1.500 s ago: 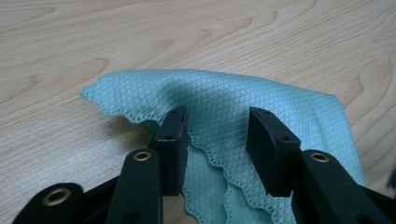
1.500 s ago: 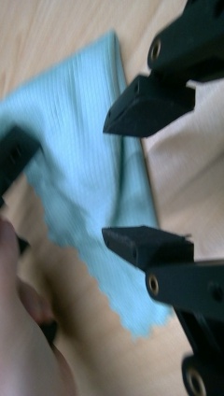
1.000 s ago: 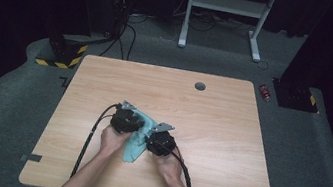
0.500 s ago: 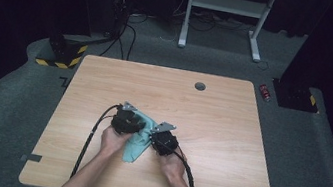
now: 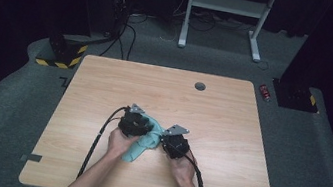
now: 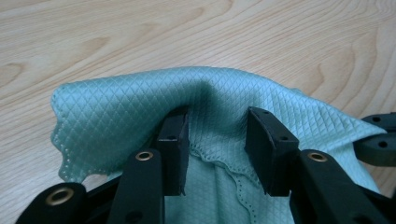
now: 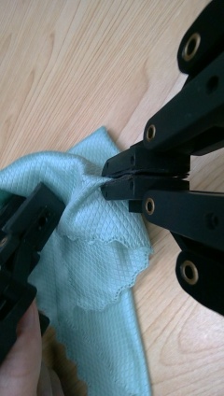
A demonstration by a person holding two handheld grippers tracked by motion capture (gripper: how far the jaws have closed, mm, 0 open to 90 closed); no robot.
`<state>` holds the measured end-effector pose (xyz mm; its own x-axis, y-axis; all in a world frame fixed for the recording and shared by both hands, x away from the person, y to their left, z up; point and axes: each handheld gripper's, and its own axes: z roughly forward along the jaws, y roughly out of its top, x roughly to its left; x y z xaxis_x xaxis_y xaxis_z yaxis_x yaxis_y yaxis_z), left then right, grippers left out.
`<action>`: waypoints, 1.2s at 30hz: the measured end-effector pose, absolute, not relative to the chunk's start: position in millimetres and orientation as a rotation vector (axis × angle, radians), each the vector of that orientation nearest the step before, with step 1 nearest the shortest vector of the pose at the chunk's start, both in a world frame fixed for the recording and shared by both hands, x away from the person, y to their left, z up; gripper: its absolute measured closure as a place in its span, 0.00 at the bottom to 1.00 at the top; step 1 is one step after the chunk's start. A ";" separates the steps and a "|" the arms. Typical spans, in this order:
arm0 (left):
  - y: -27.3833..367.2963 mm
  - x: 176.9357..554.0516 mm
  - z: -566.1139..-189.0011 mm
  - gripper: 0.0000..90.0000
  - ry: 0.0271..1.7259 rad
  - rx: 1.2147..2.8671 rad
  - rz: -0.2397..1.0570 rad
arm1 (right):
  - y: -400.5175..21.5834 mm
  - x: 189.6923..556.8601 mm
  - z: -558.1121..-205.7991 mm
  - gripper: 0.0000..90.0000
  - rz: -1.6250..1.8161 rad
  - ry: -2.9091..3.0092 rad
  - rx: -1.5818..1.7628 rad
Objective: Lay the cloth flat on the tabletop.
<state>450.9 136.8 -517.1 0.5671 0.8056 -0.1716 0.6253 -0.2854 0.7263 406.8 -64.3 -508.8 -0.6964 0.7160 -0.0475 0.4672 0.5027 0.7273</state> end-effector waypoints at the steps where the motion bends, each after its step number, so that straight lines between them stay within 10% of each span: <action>1: 136.2 450.3 -516.7 0.65 1.141 2.015 0.288 | -66.9 407.0 -508.3 0.99 1.008 2.403 0.988; 36: 115.5 431.1 -504.1 0.61 1.018 2.064 0.276 | -157.3 420.4 -509.3 0.99 0.903 2.290 1.180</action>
<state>431.1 115.5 -504.1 0.6520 0.7443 -0.1446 0.5698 -0.3551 0.7411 420.4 -157.3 -509.3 -0.5579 0.8276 -0.0619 0.5627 0.4320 0.7048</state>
